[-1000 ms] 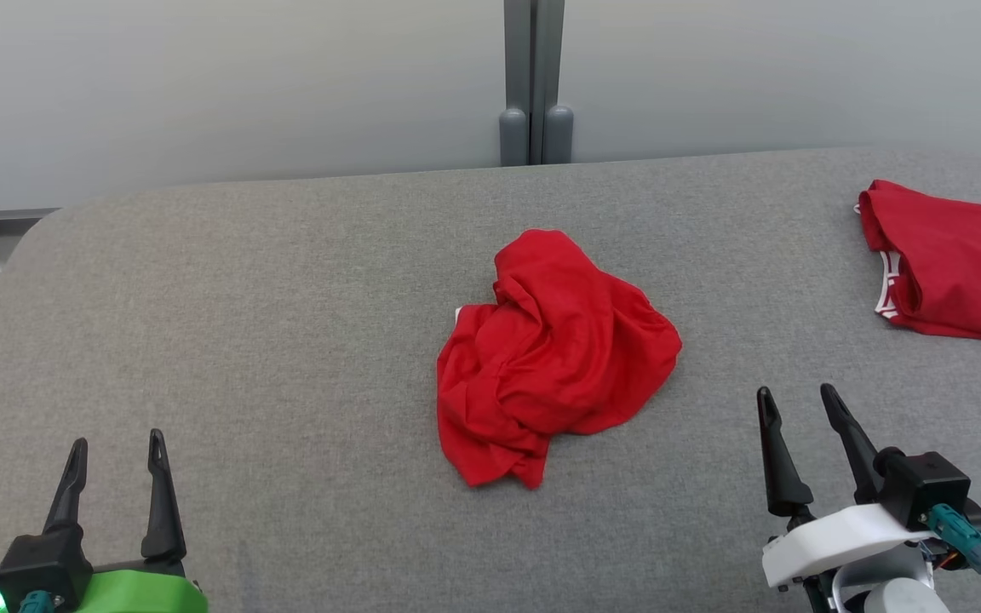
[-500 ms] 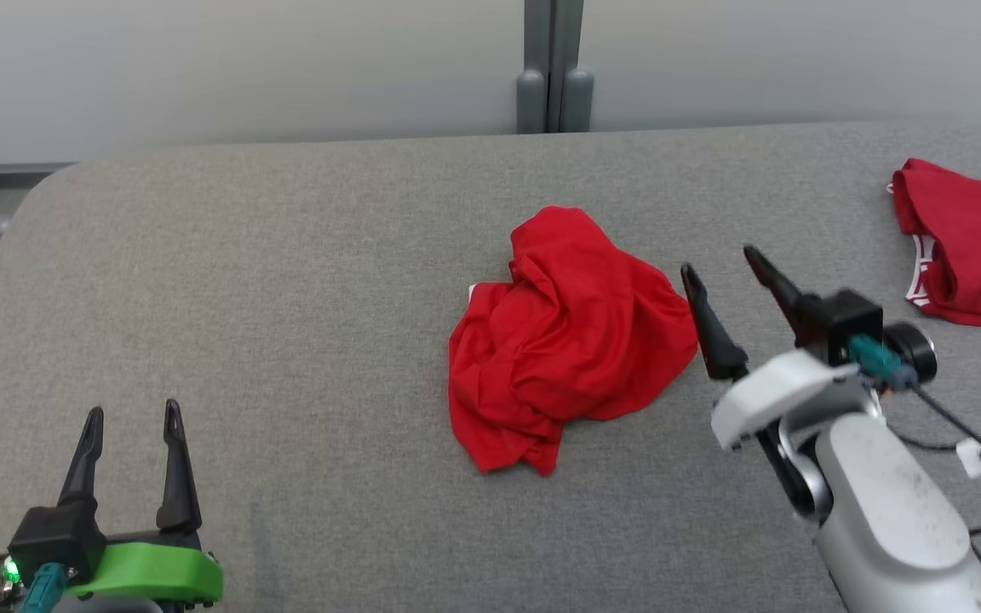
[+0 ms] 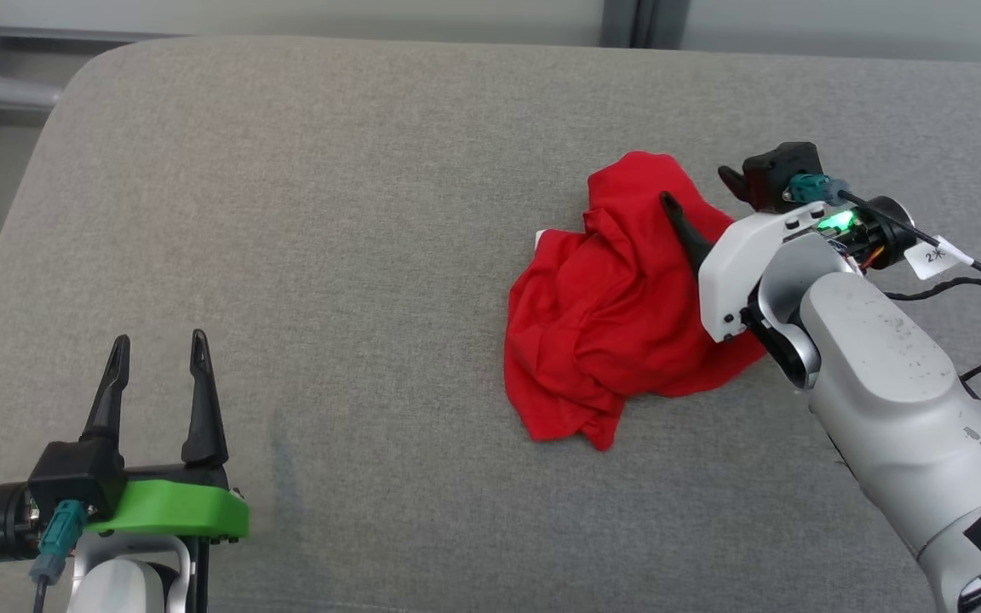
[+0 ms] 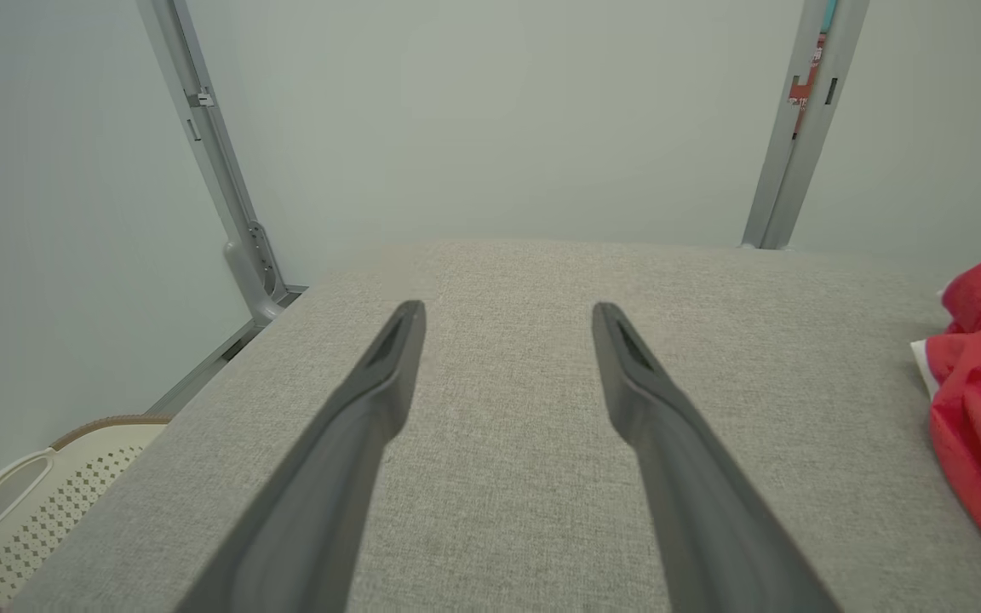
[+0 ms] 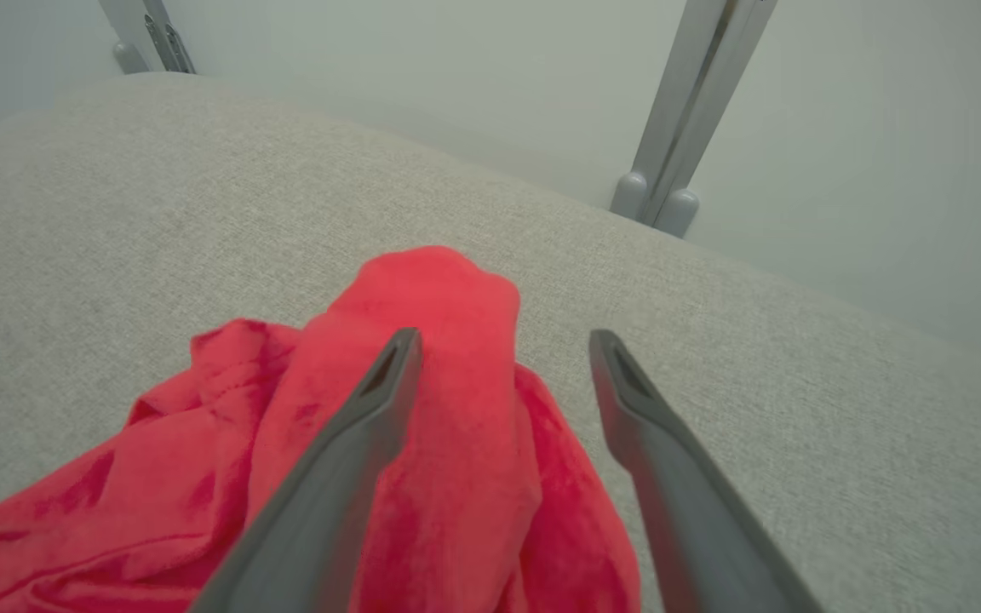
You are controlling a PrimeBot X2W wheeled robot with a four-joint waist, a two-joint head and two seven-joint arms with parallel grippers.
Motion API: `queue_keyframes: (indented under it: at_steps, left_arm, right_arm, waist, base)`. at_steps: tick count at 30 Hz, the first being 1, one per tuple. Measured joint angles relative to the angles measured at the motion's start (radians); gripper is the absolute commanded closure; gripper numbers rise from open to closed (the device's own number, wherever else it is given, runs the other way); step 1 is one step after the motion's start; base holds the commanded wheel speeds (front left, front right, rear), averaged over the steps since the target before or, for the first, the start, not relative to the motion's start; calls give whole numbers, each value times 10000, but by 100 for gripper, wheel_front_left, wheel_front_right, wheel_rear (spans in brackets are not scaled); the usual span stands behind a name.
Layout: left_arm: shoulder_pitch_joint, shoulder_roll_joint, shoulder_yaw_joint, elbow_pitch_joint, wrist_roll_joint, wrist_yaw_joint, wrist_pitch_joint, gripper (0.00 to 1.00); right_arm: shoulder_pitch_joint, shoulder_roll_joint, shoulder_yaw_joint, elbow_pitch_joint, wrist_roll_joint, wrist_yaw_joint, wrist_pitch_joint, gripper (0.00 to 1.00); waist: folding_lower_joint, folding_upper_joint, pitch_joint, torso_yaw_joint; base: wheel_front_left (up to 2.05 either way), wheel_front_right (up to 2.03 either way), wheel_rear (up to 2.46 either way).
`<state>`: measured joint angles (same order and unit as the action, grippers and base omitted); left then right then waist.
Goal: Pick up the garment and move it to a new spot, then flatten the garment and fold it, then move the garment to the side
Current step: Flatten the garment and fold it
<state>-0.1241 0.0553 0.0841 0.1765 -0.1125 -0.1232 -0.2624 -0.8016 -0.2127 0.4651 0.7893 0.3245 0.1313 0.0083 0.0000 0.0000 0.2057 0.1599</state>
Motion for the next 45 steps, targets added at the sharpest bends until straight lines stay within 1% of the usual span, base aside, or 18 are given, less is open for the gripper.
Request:
queue_keyframes:
  at_steps: [4,10,11,12,14,17,20,23,26,29,32,35,41,45]
  left_arm:
    - [-64,-15,-17,36,-46,0,0,0]
    - [-206,-33,-105,92,-98,-6,0,0]
    - [-227,-33,-115,105,-119,-6,0,0]
    - [-244,-35,-115,134,-159,-6,0,0]
    - [-253,-35,-81,171,-174,-4,0,0]
    - [-253,-38,-71,219,-173,-4,0,0]
    - [-246,-42,-36,230,-144,-6,0,0]
    - [-180,-42,-21,224,-86,-6,0,0]
    - [-61,-42,4,211,-65,-8,0,0]
    - [12,-44,6,178,-63,-12,0,0]
    - [109,-44,10,159,-52,-12,0,0]
    - [171,-44,-6,151,-73,-13,0,0]
    - [320,-44,-107,161,-119,-12,0,0]
    - [372,-44,-174,142,-180,0,0,0]
  right_arm:
    - [-142,-121,717,775,704,0,437,0]
    - [27,-125,1582,1181,2115,-10,792,0]
    - [50,-132,1697,1168,2266,-10,773,65]
    - [64,-163,1789,1143,2456,-10,663,100]
    - [82,-249,1925,1151,2717,-8,297,100]
    - [3,-493,1946,1440,2694,4,-500,100]
    - [-342,-836,1618,1941,2612,2,-1369,100]
    - [-733,-993,1373,2374,2359,2,-2059,100]
    - [-1102,-1106,1080,2598,2197,0,-2433,100]
    - [-1354,-1145,917,2573,1887,0,-2617,100]
    - [-1364,-897,974,2220,1515,0,-2661,100]
    - [-1087,-426,1143,1547,1187,0,-2702,100]
    - [368,600,1712,109,719,0,-2708,100]
    - [1423,1231,2188,-548,433,0,-2709,100]
  waist:
    - [0,0,308,287]
    - [0,0,614,534]
    - [0,0,635,551]
    - [0,0,648,557]
    - [0,0,641,516]
    - [0,0,534,423]
    - [0,0,351,332]
    - [0,0,139,254]
    - [0,0,-87,190]
    - [0,0,-301,144]
    - [0,0,-477,120]
    - [0,0,-614,127]
    - [0,0,-762,277]
    - [0,0,-774,363]
  base:
    - [0,0,0]
    - [0,0,0]
    - [0,0,0]
    - [0,0,0]
    - [0,0,0]
    - [0,0,0]
    - [0,0,0]
    - [0,0,0]
    - [0,0,0]
    - [0,0,0]
    - [0,0,0]
    - [0,0,0]
    - [0,0,0]
    - [0,0,0]
